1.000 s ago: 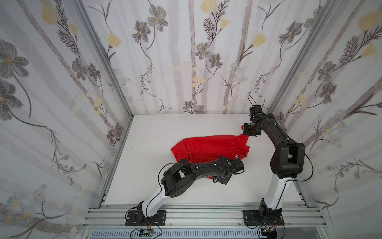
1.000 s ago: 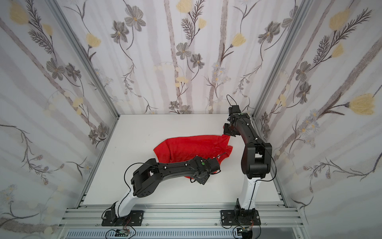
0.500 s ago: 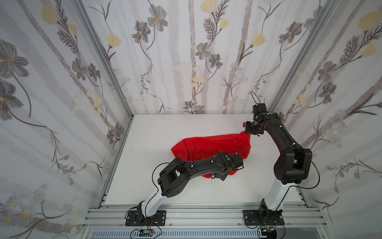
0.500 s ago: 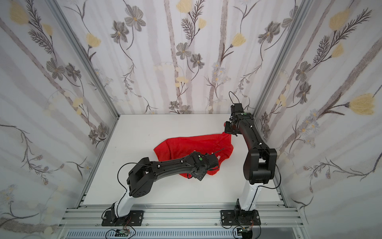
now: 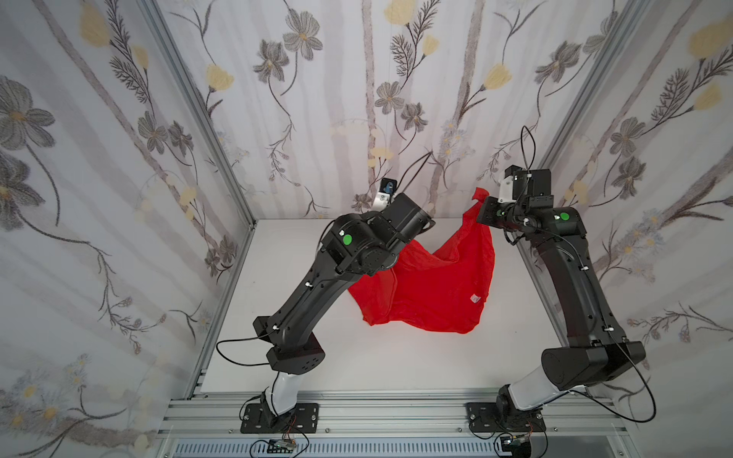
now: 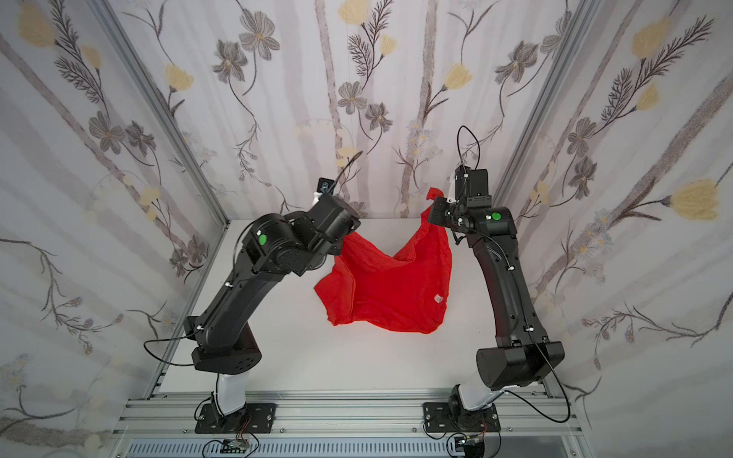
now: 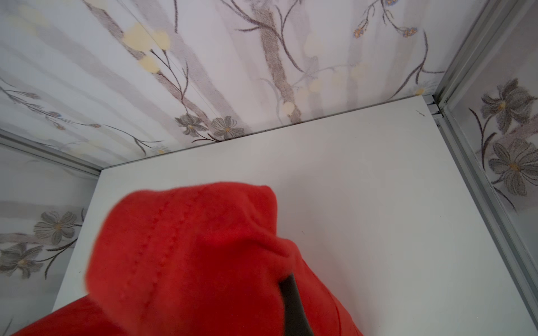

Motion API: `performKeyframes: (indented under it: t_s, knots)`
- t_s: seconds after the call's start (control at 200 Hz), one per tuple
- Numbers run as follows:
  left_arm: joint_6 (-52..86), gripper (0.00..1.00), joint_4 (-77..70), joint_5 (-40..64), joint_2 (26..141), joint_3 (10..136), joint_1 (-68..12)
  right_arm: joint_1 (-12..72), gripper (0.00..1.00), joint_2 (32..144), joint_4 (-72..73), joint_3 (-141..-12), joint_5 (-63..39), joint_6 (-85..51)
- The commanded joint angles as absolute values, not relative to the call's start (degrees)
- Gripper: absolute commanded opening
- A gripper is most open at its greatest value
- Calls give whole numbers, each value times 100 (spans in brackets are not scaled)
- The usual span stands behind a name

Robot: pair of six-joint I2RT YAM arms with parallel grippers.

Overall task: Fold and stack t-shirts
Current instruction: Flatten out the T-shirt at the center of the board.

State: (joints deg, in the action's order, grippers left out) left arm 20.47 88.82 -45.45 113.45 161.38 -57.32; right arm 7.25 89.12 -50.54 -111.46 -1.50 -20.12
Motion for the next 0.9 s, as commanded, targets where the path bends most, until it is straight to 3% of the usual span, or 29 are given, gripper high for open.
performKeyframes:
  t_s: [0.0, 0.155, 0.494, 0.669, 0.894]
  knots:
    - [1019, 0, 9054, -5141, 11037, 16267, -5692, 832, 0, 8591, -5006, -11317, -78, -1982]
    - [740, 0, 8082, -4884, 9839, 15284, -5695, 853, 0, 7603, -4815, -11343, 113, -1591]
    - [822, 0, 6175, -2492, 6842, 12751, -5818, 853, 0, 4731, -4061, -10605, -514, -631]
    - [944, 0, 6567, -1899, 6772, 13142, -5814, 853, 0, 4494, -4057, -11146, -642, -693]
    - [267, 0, 5929, -2656, 7471, 13577, -5820, 853, 0, 5375, -3858, -11819, -960, -558]
